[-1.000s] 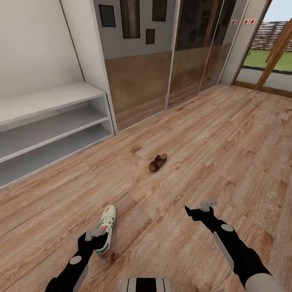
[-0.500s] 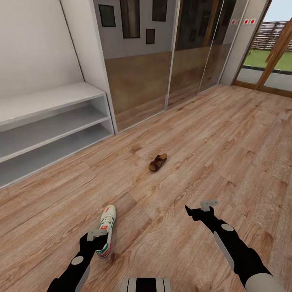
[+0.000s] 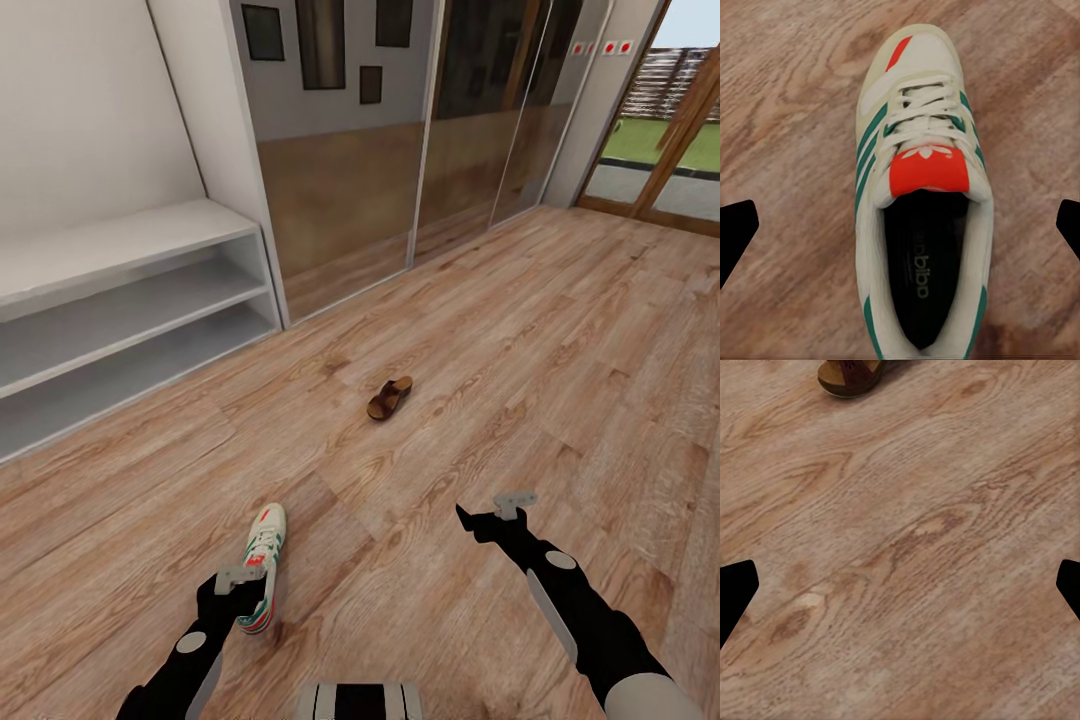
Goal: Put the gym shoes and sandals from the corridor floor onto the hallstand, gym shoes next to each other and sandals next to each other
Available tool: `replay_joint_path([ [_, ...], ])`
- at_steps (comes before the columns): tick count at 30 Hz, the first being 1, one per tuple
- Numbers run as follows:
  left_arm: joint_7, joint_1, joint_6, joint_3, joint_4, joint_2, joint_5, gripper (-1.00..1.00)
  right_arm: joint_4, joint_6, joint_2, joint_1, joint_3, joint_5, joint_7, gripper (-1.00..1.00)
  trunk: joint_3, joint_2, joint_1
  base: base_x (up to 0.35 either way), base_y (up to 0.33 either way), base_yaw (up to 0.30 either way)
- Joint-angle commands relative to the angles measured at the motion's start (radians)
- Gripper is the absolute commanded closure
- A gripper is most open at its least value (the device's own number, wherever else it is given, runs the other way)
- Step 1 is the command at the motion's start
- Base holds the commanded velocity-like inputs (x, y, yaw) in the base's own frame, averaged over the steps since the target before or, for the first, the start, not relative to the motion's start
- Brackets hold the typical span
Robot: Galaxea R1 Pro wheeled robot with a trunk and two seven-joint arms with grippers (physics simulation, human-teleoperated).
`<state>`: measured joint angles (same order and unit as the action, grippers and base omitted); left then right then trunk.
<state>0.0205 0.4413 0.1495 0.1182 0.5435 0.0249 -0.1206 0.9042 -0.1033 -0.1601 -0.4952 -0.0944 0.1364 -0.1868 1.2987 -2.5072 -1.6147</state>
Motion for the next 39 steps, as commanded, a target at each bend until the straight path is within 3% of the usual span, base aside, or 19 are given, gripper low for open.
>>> replay_joint_path([
  [1, 0.001, 0.001, 0.004, 0.005, 0.0, 0.001, -0.011, -1.0, 0.005, -0.006, -0.001, 0.0, -0.003, 0.01, 0.0, -1.0, 0.005, -0.001, 0.0, 0.0, 0.0, 0.0],
  [5, 0.001, 0.001, 0.004, 0.005, 0.0, 0.001, -0.01, -1.0, 0.013, -0.006, -0.002, 0.0, -0.002, 0.009, 0.0, -1.0, 0.02, -0.001, -0.002, 0.0, 0.0, 0.0],
  [23, 0.001, 0.0, 0.014, 0.007, -0.006, 0.001, -0.009, -1.0, 0.014, -0.006, -0.003, 0.0, -0.002, 0.009, 0.0, -1.0, 0.02, -0.001, -0.002, 0.0, 0.0, 0.0],
  [34, 0.001, 0.001, 0.07, 0.008, -0.014, 0.001, -0.011, -1.0, 0.014, -0.006, -0.003, 0.0, -0.002, 0.01, 0.0, -1.0, 0.07, -0.004, -0.007, 0.0, 0.0, 0.0],
  [39, 0.001, 0.001, 0.071, 0.007, -0.014, 0.0, -0.011, -1.0, 0.014, -0.006, -0.003, 0.0, -0.002, 0.01, 0.0, -1.0, 0.075, -0.004, -0.007, 0.0, 0.0, -0.042],
])
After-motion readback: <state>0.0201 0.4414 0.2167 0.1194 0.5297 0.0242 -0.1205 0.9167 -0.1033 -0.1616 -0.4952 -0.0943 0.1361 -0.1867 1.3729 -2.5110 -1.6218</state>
